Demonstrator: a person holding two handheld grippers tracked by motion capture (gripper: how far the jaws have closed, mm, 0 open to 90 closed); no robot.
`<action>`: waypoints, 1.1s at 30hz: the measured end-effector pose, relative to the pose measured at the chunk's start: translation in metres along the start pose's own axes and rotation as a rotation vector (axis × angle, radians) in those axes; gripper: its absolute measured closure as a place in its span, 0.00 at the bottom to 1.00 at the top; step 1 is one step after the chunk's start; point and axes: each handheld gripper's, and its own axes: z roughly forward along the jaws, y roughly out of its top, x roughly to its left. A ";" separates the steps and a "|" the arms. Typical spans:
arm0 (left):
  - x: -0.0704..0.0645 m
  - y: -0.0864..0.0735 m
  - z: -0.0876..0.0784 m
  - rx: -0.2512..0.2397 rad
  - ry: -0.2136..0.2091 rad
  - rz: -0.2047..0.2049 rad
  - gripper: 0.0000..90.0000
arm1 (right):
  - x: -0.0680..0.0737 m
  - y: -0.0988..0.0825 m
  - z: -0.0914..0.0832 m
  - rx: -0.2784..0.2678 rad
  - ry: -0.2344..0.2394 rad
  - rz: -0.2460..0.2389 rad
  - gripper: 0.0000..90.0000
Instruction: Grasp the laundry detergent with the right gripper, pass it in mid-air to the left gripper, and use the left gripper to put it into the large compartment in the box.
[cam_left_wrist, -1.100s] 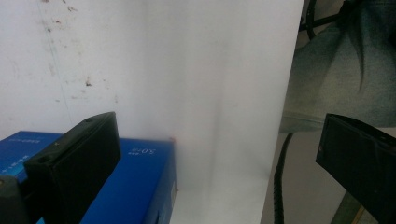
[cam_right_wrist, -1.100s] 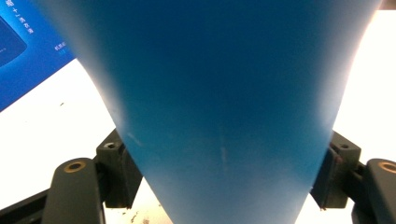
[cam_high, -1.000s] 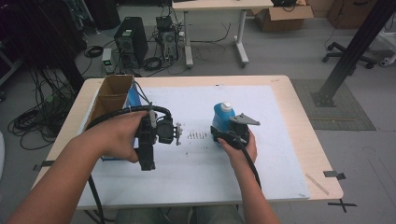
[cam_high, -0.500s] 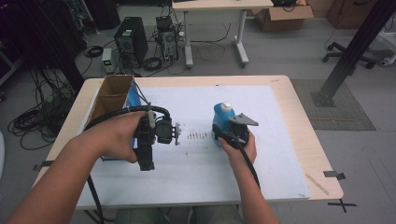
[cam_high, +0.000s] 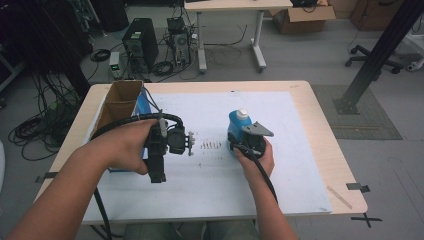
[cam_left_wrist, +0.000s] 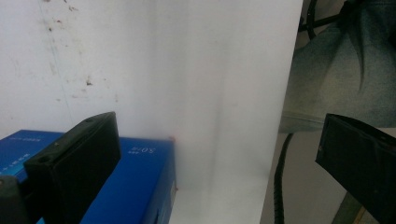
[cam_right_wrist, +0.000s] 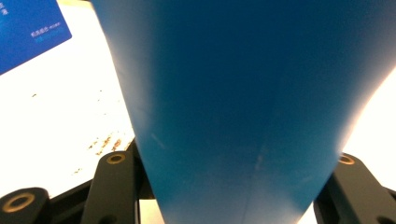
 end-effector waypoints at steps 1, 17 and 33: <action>0.000 0.000 0.000 -0.001 0.001 0.000 0.00 | 0.000 0.001 -0.001 -0.001 0.002 -0.007 0.50; 0.006 0.006 -0.023 -0.044 0.012 0.006 0.00 | -0.005 0.052 -0.061 -0.036 0.386 -0.218 0.50; 0.014 0.017 -0.036 -0.061 0.012 0.011 0.00 | 0.002 0.047 -0.090 -0.003 0.731 -0.446 0.50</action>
